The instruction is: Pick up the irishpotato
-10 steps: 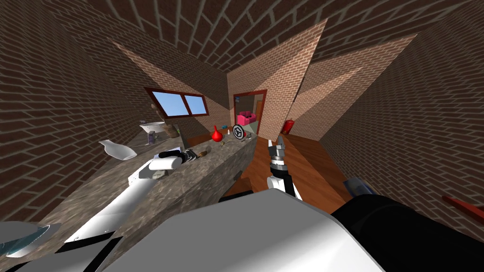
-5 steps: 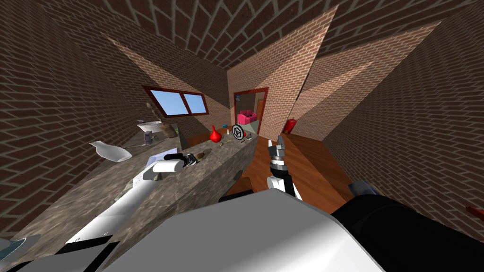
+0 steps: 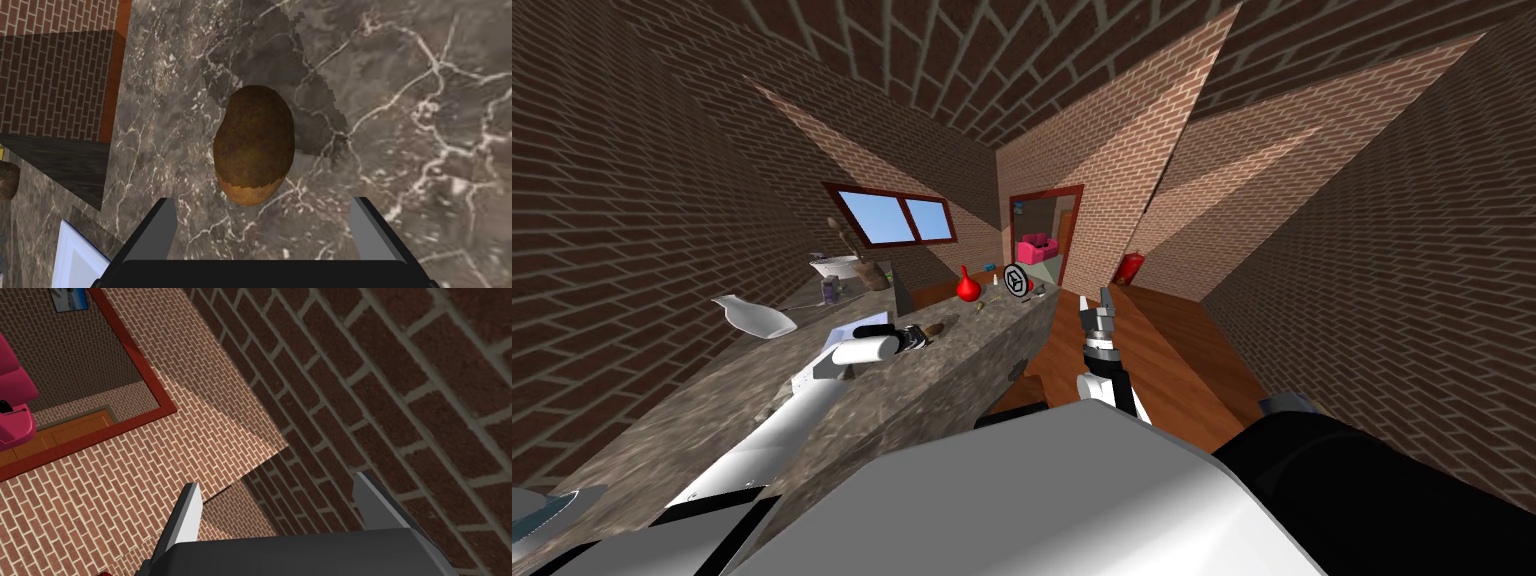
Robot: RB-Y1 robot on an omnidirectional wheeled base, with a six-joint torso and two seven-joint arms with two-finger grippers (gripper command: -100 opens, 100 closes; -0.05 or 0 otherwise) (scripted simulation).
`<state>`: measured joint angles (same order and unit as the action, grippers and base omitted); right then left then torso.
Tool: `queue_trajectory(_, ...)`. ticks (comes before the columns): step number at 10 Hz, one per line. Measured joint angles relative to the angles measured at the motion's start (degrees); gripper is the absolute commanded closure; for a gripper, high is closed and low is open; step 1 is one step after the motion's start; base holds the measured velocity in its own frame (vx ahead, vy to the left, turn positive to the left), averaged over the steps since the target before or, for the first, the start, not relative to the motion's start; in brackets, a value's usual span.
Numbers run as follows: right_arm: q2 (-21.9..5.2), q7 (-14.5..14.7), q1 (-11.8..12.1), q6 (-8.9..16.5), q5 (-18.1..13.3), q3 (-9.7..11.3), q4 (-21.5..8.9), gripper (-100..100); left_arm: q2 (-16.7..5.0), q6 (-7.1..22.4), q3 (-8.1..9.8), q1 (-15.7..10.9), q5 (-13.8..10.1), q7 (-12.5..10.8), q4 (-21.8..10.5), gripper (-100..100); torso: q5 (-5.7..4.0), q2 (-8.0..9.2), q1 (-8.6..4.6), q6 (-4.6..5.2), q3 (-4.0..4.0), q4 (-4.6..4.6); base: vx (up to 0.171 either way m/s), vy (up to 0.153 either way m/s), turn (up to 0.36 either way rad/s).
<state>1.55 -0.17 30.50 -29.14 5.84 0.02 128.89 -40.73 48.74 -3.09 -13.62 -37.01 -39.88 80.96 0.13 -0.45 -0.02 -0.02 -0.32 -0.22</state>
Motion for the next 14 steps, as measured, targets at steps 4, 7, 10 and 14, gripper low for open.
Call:
queue_trajectory(4, 0.00, 0.00, 0.00, 0.00, 0.00, 0.00, 0.00, 0, 1.26, -0.34, 2.24, -1.25, -1.82, 5.57, -3.17, -100, 0.01, 0.04, 0.07, 0.01, 0.02, 0.01, 0.013, -0.035, 0.042)
queue_trajectory(7, 0.00, 0.00, 0.00, 0.00, 0.00, 0.00, 0.00, 0, 2.23, -0.57, 4.14, -2.10, -3.40, 9.96, -5.61, -100, 0.01, 0.04, 0.05, 0.01, 0.02, 0.01, 0.014, -0.041, 0.047)
queue_trajectory(10, 0.00, 0.00, 0.00, 0.00, 0.00, 0.00, 0.00, 0, 3.32, -0.85, 5.97, -3.06, -4.81, 14.30, -8.12, -100, 0.00, 0.03, 0.05, 0.02, 0.01, 0.01, 0.013, -0.034, 0.030)
queue_trajectory(14, -0.01, 0.00, -0.01, 0.00, 0.00, 0.00, 0.00, 0, 3.34, -0.85, 5.99, -3.07, -4.84, 14.52, -8.16, 100, 0.04, 0.09, 0.20, 0.01, 0.05, 0.02, 0.000, 0.000, 0.000)
